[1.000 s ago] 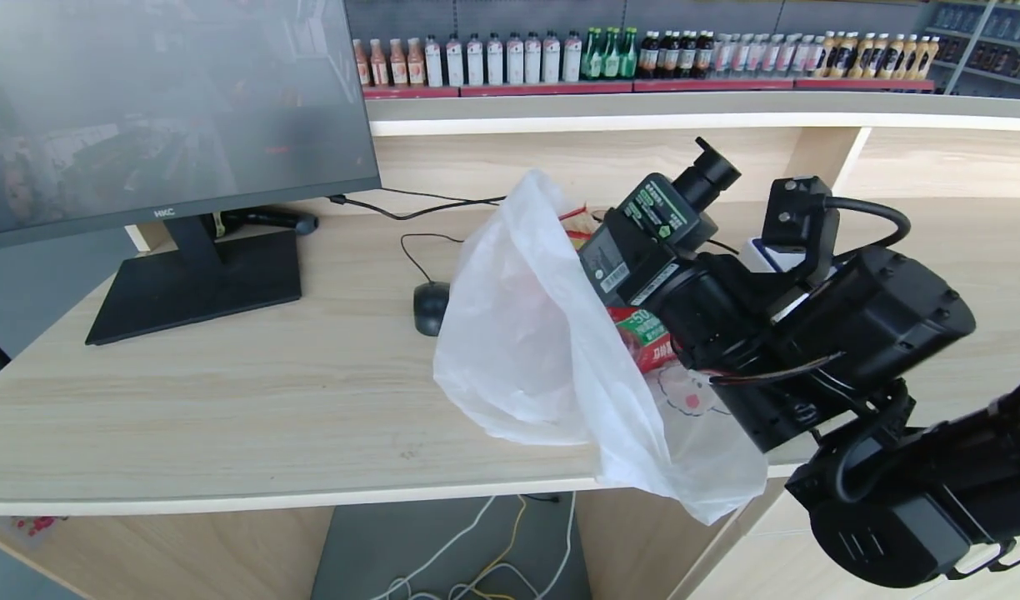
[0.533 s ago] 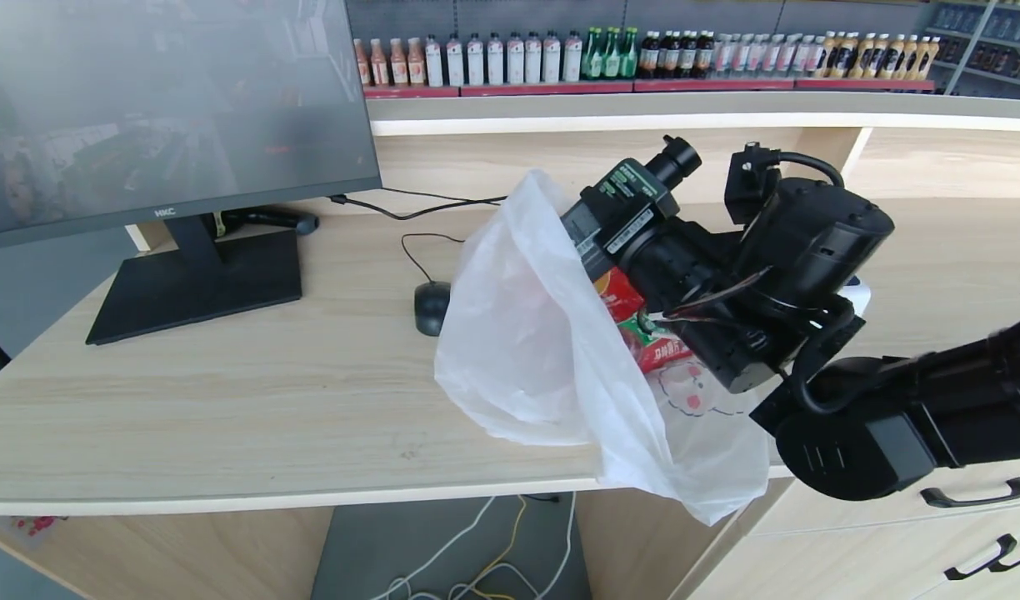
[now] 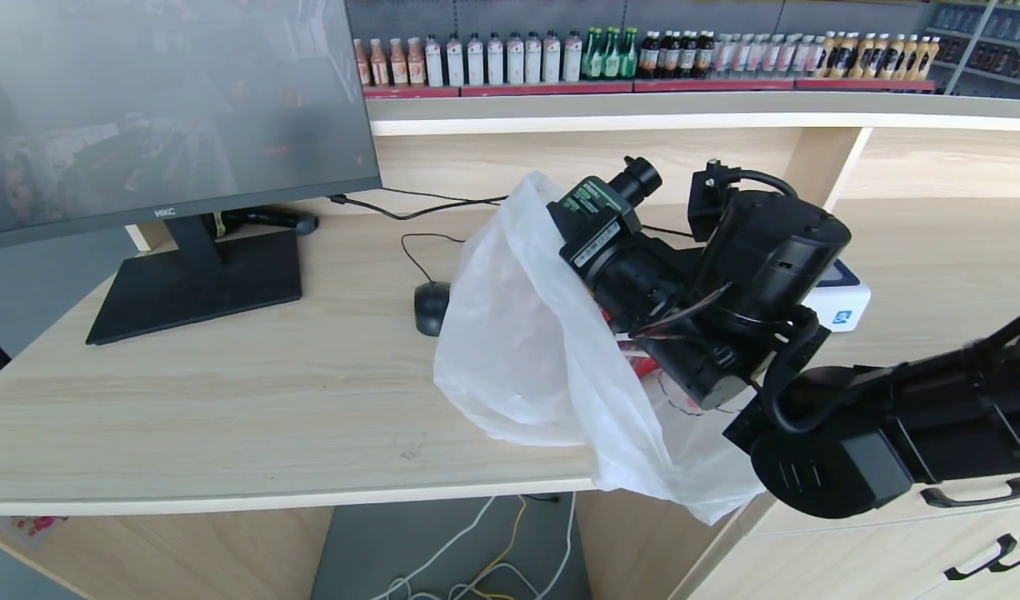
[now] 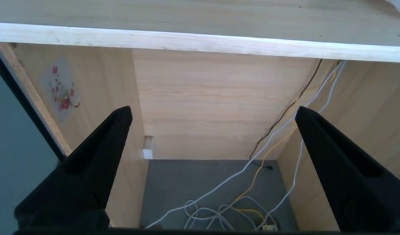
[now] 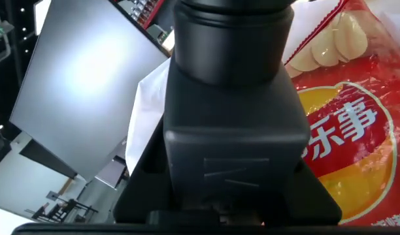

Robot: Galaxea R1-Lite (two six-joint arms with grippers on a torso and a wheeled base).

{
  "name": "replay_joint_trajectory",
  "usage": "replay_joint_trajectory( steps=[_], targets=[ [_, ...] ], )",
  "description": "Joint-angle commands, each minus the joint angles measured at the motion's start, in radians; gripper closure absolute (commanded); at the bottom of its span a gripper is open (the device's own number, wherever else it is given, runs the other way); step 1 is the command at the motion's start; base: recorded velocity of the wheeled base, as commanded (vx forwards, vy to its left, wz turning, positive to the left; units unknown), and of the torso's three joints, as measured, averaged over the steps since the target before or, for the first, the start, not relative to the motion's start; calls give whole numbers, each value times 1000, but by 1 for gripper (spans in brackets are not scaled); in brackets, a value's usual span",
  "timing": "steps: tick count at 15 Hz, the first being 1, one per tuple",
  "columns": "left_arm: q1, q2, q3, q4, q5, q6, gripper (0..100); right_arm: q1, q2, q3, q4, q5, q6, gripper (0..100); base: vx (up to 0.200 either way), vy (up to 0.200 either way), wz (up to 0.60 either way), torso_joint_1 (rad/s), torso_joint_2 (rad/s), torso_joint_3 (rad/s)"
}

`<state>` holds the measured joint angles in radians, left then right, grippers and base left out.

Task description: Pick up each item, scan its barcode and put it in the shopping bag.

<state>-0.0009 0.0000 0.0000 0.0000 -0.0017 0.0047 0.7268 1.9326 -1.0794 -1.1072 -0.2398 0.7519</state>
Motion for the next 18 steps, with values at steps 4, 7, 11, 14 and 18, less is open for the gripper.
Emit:
replay_joint_trajectory(
  steps=[4, 7, 11, 14, 18],
  targets=[
    [1, 0, 0, 0, 0, -2, 0, 36, 13, 52, 3, -1, 33, 100, 0, 0, 0, 0, 0, 0],
    [1, 0, 0, 0, 0, 0, 0, 36, 55, 56, 3, -1, 38, 100, 0, 0, 0, 0, 0, 0],
    [-1, 0, 0, 0, 0, 0, 0, 29, 94, 45, 9, 2, 53, 100, 0, 0, 0, 0, 0, 0],
    [1, 0, 0, 0, 0, 0, 0, -10, 109, 47, 12, 2, 70, 100, 0, 0, 0, 0, 0, 0],
    [1, 0, 0, 0, 0, 0, 0, -18, 108, 47, 14, 0, 72, 100, 0, 0, 0, 0, 0, 0]
  ],
)
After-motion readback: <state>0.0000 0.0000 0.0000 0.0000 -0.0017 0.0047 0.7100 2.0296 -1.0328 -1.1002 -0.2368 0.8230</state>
